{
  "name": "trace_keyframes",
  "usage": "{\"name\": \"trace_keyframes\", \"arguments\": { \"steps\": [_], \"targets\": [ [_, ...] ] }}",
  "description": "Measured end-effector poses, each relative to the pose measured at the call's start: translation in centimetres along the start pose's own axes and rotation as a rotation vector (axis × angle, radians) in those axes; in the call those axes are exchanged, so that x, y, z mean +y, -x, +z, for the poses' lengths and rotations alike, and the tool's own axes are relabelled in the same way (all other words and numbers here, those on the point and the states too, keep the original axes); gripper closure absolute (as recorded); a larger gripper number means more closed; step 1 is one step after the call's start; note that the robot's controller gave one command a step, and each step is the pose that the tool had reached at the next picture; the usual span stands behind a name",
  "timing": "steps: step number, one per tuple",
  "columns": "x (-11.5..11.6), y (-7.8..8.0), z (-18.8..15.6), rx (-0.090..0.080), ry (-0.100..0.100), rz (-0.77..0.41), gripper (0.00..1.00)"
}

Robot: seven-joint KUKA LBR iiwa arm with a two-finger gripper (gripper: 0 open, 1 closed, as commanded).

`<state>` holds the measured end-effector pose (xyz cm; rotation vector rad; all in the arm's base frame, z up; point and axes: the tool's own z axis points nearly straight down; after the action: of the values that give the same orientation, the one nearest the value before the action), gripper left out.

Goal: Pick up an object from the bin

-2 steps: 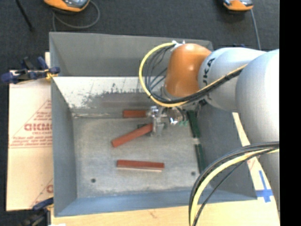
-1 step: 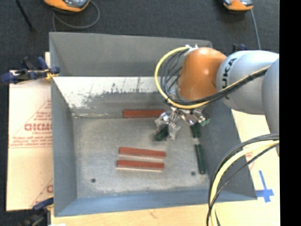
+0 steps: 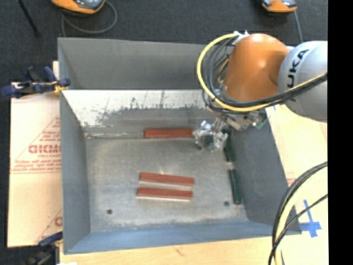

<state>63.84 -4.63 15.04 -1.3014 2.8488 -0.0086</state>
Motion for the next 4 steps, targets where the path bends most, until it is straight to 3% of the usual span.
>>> {"name": "trace_keyframes", "arguments": {
  "steps": [1, 2, 3, 4],
  "targets": [
    [0.2, 0.0, 0.3, 0.001, 0.006, 0.002, 0.0],
    [10.3, -1.7, 4.1, 0.003, 0.014, -0.255, 0.0],
    [11.3, 3.3, 7.9, 0.001, 0.008, -0.208, 0.0],
    [10.7, 3.0, 7.3, 0.006, 0.001, -0.204, 1.0]
  ]
}}
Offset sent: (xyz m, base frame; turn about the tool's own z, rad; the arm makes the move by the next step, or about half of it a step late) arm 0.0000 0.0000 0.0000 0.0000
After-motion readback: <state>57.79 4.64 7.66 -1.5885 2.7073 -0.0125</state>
